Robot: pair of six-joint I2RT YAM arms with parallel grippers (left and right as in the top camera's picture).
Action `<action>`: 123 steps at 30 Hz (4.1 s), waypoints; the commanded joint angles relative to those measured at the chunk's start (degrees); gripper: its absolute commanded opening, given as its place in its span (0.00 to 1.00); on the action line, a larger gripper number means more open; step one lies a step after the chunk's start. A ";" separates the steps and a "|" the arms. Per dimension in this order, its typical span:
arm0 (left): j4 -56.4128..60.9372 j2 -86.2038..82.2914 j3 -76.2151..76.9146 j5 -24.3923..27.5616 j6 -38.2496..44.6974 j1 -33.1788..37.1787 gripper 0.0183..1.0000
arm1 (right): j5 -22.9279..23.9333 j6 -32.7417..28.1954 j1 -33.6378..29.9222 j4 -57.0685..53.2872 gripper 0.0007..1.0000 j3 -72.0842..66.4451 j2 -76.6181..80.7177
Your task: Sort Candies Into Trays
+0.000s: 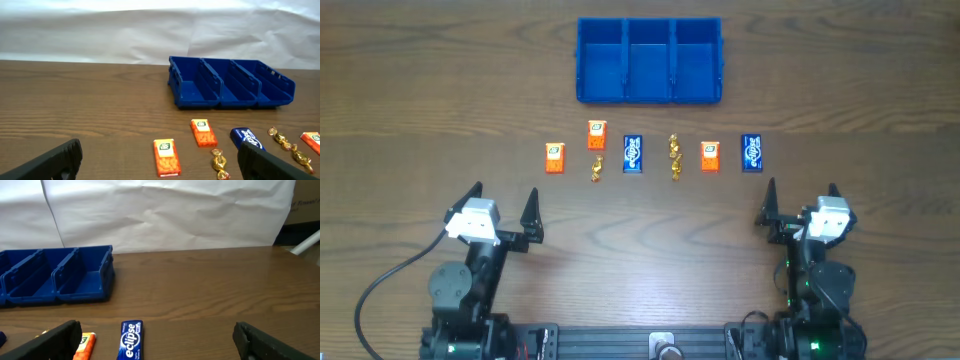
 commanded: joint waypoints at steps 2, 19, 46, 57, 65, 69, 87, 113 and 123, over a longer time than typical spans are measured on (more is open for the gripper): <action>-1.79 -0.33 -1.18 1.09 0.20 -0.20 1.00 | -0.26 -0.50 0.50 -0.20 1.00 -0.13 -0.42; -1.79 -0.33 -1.18 1.09 0.20 -0.20 1.00 | -0.26 -0.50 0.50 -0.20 1.00 -0.13 -0.42; -29.44 65.35 59.30 -3.61 -8.90 -2.80 1.00 | -0.26 -0.50 0.50 -0.20 1.00 -0.13 -0.42; -35.50 99.97 66.86 -6.82 -12.11 -8.98 1.00 | -0.26 -0.50 0.50 -0.20 1.00 -0.13 -0.42; -35.54 107.25 66.86 -7.67 -11.85 -9.35 1.00 | -0.26 -0.50 0.50 -0.20 1.00 -0.13 -0.42; -35.45 108.43 66.86 -9.77 -10.82 -10.82 0.97 | -0.26 -0.50 0.50 -0.20 1.00 -0.13 -0.42; -33.75 110.42 66.86 -9.53 -9.49 -10.78 0.39 | -0.26 -0.50 0.50 -0.20 1.00 -0.13 -0.42; -56.70 133.15 130.84 -16.50 -19.37 -17.92 0.30 | -0.26 -0.50 0.50 -0.20 1.00 -0.13 -0.42; -55.43 135.05 130.81 -15.28 -19.32 -17.92 0.45 | -0.26 -0.50 0.50 -0.20 1.00 -0.13 -0.42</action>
